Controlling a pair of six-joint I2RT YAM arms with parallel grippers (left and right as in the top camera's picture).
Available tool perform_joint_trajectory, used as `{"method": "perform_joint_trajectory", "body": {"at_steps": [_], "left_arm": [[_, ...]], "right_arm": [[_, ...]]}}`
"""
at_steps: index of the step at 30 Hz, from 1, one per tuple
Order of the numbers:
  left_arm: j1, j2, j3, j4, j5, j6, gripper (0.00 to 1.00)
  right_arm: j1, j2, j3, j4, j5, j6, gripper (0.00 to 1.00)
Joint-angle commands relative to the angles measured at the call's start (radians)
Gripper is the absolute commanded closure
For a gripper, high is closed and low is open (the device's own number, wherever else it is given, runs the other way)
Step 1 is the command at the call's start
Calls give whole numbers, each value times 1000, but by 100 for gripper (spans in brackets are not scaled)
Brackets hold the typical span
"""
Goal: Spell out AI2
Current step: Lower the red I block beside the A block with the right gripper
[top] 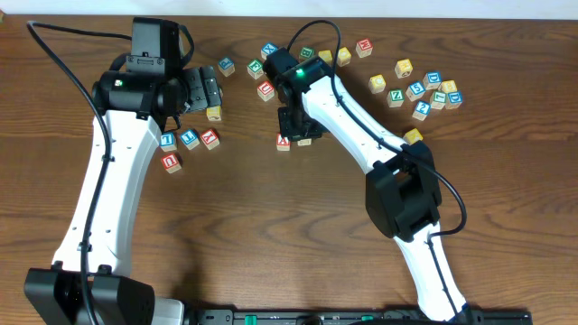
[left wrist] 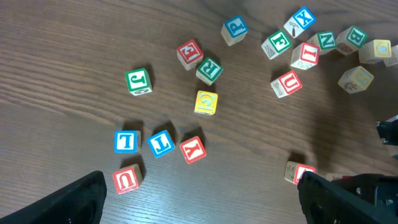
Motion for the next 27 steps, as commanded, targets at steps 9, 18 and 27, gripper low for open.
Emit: {"method": "perform_joint_trajectory", "body": {"at_steps": [9,18,27], "left_arm": [[2,-13,9,-3,-12,9,2],[2,-13,9,-3,-12,9,3],[2,-13,9,-3,-12,9,2]], "right_arm": [[35,-13,-66,46,56,101,80],[47,-13,-111,84,52,108,77],[45,-13,-144,130,53,111,75]]}}
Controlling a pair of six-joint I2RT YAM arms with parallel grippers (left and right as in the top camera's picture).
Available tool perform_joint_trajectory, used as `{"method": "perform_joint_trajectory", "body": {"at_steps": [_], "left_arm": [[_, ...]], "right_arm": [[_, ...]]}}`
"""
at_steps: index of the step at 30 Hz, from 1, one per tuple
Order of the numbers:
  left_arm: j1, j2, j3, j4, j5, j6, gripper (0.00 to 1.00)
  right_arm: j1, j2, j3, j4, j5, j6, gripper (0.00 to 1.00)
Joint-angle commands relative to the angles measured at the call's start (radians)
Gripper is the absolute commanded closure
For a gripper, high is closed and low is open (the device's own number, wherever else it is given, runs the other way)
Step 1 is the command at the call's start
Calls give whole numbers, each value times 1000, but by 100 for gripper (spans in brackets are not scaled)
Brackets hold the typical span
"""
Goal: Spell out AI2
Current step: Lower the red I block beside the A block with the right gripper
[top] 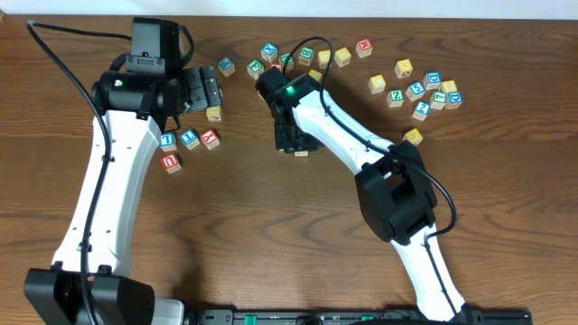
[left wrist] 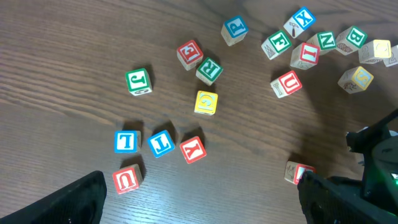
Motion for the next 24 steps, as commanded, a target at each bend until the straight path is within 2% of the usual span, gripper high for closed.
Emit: {"method": "perform_joint_trajectory", "body": {"at_steps": [1,8,17,24], "left_arm": [[2,-13,9,-3,-12,9,2],[2,-13,9,-3,-12,9,2],[2,-13,9,-3,-12,9,2],[2,-13,9,-3,-12,9,2]], "right_arm": [[6,-13,-9,14,16,21,75],[6,-13,-9,26,19,21,76],[6,-13,-9,23,23,21,66],[6,-13,-9,23,22,20,64]]}}
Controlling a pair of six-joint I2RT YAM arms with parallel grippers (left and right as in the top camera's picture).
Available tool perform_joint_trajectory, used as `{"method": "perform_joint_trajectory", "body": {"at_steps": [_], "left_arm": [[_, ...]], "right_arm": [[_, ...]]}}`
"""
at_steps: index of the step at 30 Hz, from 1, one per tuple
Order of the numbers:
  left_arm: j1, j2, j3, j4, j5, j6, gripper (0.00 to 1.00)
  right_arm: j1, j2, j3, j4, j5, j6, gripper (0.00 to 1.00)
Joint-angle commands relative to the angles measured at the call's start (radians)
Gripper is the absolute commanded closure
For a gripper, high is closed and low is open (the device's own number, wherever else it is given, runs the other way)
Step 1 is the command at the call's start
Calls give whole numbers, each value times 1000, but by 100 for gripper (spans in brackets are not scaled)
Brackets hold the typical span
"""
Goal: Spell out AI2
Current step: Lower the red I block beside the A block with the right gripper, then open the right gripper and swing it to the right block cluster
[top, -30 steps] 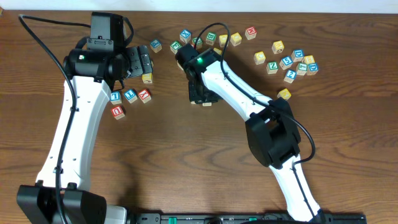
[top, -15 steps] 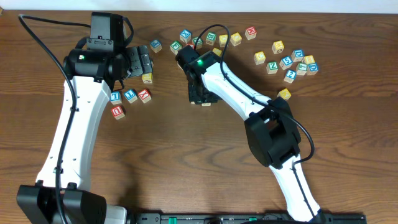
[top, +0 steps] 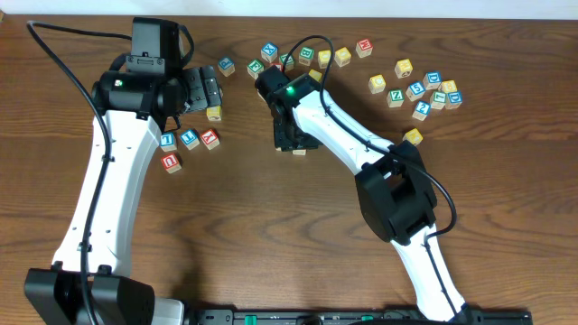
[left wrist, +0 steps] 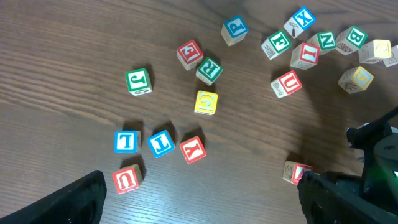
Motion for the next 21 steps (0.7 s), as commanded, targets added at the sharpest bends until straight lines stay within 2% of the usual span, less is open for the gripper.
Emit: {"method": "perform_joint_trajectory", "body": {"at_steps": [1,8,13,21], "left_arm": [[2,-13,9,-3,-12,9,2],[2,-13,9,-3,-12,9,2],[2,-13,9,-3,-12,9,2],[2,-13,9,-3,-12,9,2]], "right_arm": [[6,-13,-8,-1,19,14,64],[-3,-36,32,-16,12,0,64],[-33,-105,51,14,16,-26,53],[-127,-237,51,29,82,-57,46]]}}
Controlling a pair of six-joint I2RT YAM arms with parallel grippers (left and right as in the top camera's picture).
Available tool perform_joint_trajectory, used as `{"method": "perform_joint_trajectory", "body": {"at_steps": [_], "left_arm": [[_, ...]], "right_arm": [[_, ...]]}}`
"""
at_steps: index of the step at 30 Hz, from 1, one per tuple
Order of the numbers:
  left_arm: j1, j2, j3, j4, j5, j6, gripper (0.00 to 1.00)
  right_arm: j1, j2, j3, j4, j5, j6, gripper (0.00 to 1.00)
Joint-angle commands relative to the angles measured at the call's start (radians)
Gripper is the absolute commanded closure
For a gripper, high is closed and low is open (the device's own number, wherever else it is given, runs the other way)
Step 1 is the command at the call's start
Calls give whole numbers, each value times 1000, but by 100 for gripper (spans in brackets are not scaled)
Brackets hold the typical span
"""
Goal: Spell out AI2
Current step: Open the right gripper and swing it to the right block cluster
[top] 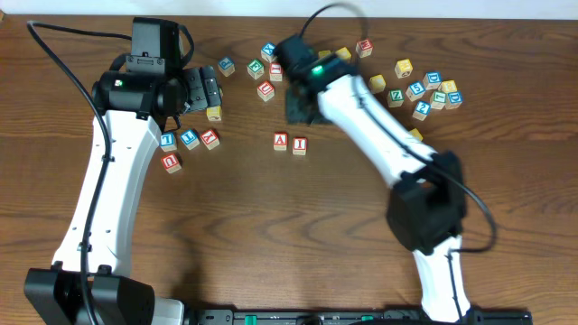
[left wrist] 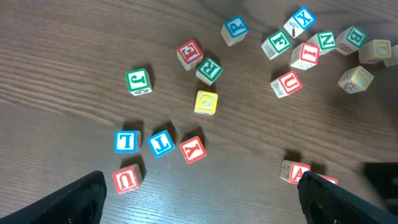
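The red A block (top: 281,141) and the red I block (top: 299,144) lie side by side mid-table, both free. In the left wrist view the A block (left wrist: 298,172) shows, while the I block (left wrist: 328,181) is half hidden by my finger. A blue 2 block (top: 422,109) lies in the right cluster. My right gripper (top: 298,105) hangs blurred above and behind the pair, holding nothing and apparently open. My left gripper (top: 204,93) hovers open and empty over the left blocks, its fingers (left wrist: 74,199) spread wide.
Loose letter blocks are scattered along the back: a right cluster (top: 432,88), a middle group (top: 266,68) and a left row with L, T, Y and U (top: 188,138). A yellow block (top: 414,135) lies beside the right arm.
My right gripper was low over the I block beside the A block. It is now lifted back toward the far blocks, and the I block stands free next to A. The left arm is unchanged.
My right gripper first stood just behind the A block with another block beside it. At the following two moments it was down over that spot, covering the blocks. Now it has withdrawn and A and I sit in a row. The left gripper never moved.
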Motion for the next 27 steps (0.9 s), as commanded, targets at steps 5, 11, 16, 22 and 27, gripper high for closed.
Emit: {"method": "perform_joint_trajectory", "body": {"at_steps": [5,11,16,22,27], "left_arm": [[2,-13,9,-3,-12,9,3],[2,-13,9,-3,-12,9,2],[2,-13,9,-3,-12,9,2],[2,-13,9,-3,-12,9,3],[2,-13,9,-3,-12,9,3]], "right_arm": [[-149,-87,26,-18,64,-87,45],[-312,-87,25,-114,26,-73,48],[-417,-79,16,-194,30,-34,53],[-505,-73,-59,-153,30,24,54],[-539,-73,-127,-80,31,42,54]]}}
